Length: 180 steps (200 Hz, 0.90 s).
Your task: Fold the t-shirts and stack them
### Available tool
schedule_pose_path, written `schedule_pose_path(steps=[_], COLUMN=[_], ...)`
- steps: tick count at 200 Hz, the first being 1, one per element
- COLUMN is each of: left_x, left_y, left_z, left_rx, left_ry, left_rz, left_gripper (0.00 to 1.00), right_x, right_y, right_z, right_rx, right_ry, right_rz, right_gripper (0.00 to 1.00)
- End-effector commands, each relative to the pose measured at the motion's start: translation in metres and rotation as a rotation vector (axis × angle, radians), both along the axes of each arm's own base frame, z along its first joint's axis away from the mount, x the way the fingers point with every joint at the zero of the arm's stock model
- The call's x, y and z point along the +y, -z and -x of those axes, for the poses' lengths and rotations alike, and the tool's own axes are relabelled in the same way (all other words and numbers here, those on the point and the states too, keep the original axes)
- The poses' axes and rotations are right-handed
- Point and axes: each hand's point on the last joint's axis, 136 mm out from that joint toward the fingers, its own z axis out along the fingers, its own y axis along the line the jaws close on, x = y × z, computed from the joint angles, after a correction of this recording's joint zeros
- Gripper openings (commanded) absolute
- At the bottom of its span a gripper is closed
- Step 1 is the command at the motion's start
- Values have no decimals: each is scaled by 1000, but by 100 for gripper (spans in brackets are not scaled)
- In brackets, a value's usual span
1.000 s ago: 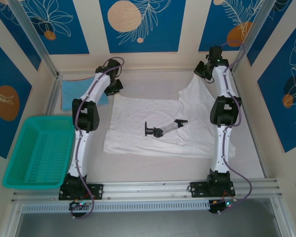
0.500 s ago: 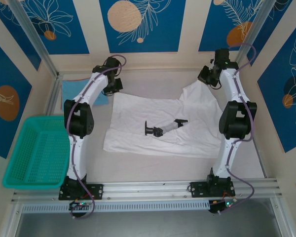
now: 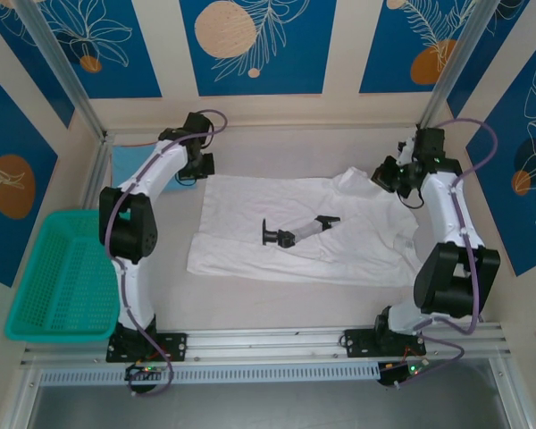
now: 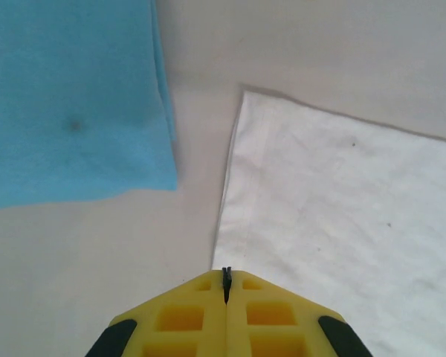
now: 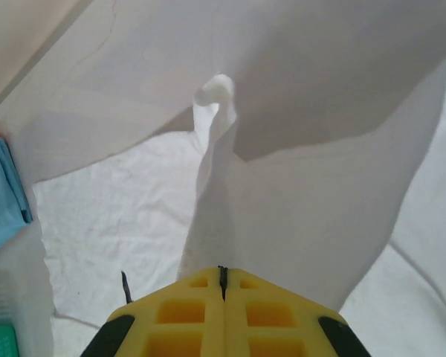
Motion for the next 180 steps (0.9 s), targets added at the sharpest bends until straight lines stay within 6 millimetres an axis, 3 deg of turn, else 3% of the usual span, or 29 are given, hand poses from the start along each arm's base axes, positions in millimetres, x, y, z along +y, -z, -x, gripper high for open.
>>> schedule_pose_path(steps=[1, 20, 47, 65, 80, 104, 121, 144, 180], left_x=[3, 5, 4, -3, -3, -2, 1, -9, -7], left_y=[-10, -5, 9, 16, 16, 27, 45, 68, 70], left_z=[11, 20, 18, 9, -1, -11, -6, -3, -20], left_rx=[-23, -9, 66, 140, 197, 272, 346, 411, 366], left_ry=[35, 32, 13, -34, -99, -218, -326, -394, -477], left_rz=[-20, -15, -4, 47, 49, 50, 63, 131, 193], left_gripper=[0, 0, 2, 16, 33, 49, 50, 50, 49], right_x=[3, 0, 0, 2, 2, 4, 8, 12, 28], right_y=[3, 11, 21, 19, 19, 25, 29, 28, 26], right_z=[27, 43, 47, 43, 43, 48, 51, 51, 52], right_rx=[2, 13, 30, 19, 28, 52, 62, 63, 55], right_ry=[-26, -5, 5, 2, -2, -3, -14, -23, -72], right_rz=[-37, -54, -71, -82, -75, -79, -81, -85, -81], right_gripper=[0, 0, 0, 0, 0, 0, 0, 0, 0])
